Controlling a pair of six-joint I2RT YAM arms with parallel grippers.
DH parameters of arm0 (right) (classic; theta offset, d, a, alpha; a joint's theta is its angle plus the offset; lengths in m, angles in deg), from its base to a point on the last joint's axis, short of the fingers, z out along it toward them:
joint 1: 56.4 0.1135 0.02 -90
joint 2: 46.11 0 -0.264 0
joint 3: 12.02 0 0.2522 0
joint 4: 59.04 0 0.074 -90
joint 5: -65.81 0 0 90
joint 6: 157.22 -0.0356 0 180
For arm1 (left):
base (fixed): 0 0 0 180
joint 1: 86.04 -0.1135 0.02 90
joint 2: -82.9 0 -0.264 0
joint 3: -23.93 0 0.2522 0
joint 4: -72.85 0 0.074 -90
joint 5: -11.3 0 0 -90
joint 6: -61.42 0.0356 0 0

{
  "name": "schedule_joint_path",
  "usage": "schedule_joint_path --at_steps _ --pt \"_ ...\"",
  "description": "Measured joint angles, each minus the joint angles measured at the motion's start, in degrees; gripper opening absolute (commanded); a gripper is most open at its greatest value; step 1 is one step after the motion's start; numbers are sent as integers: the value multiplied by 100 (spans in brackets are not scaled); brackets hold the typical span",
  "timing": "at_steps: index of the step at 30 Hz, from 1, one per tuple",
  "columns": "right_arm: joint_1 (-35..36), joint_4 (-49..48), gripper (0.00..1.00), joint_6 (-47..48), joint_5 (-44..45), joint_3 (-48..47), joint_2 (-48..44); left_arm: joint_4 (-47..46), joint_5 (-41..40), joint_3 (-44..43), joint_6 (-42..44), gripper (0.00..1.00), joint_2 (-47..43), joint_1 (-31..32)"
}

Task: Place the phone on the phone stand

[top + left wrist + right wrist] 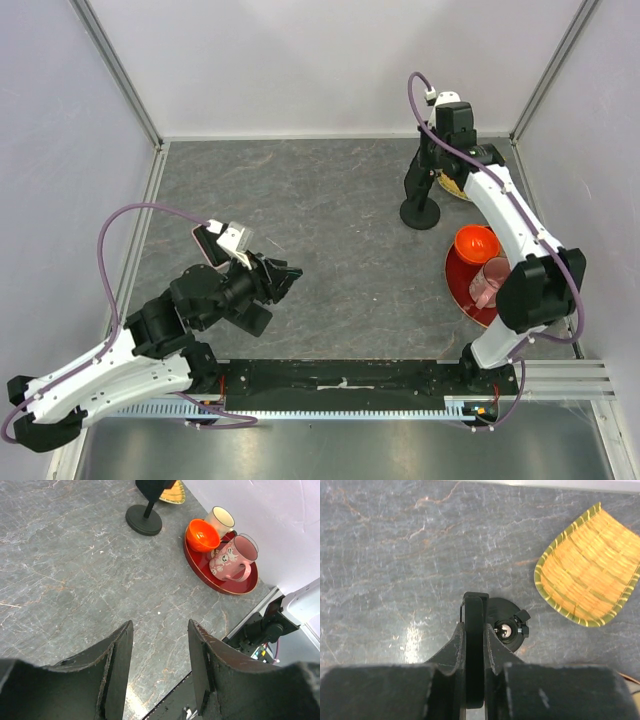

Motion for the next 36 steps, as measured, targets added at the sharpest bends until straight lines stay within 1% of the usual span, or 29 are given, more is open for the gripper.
schedule_joint_path --at_steps 9,15,16,18,19,21,22,24,25,26,27,30,32,34,36 --pt "-149 -389 0 15 -365 -651 743 -35 22 50 140 55 188 0" --pt "-166 -494 0 37 -450 -695 817 -94 33 94 151 55 181 0" --pt "-166 -535 9 37 -450 -667 817 -101 35 94 151 55 179 0" --pt "-166 -678 32 35 -450 -586 817 -107 46 94 149 55 177 0" --pt "-164 -745 51 37 -448 -546 813 -105 50 94 149 56 177 0" --pt "-129 -901 64 22 -404 -466 785 -70 -2 92 149 62 168 0" --pt "-105 -984 74 50 -365 -433 769 -2 -66 90 149 63 157 0" --pt "-50 -1102 80 107 -289 -402 704 304 -385 61 136 67 125 -2" --pt "-35 -1106 90 116 -264 -402 673 511 -588 17 116 68 116 -4" --pt "-2 -1104 95 125 -249 -402 629 741 -778 -50 63 70 118 -11" --pt "35 -1095 98 127 -227 -402 575 973 -942 -133 7 71 118 -17" --pt "111 -994 98 153 -149 -444 402 1637 -1366 -455 -267 76 118 -42" --pt "219 -890 98 223 28 -448 214 2105 -1626 -708 -557 75 85 -44" --pt "404 -813 98 350 448 -442 -39 2498 -1781 -870 -844 75 2 -44" --pt "813 -807 98 575 817 -363 -391 2800 -1805 -942 -1014 72 -15 -55"
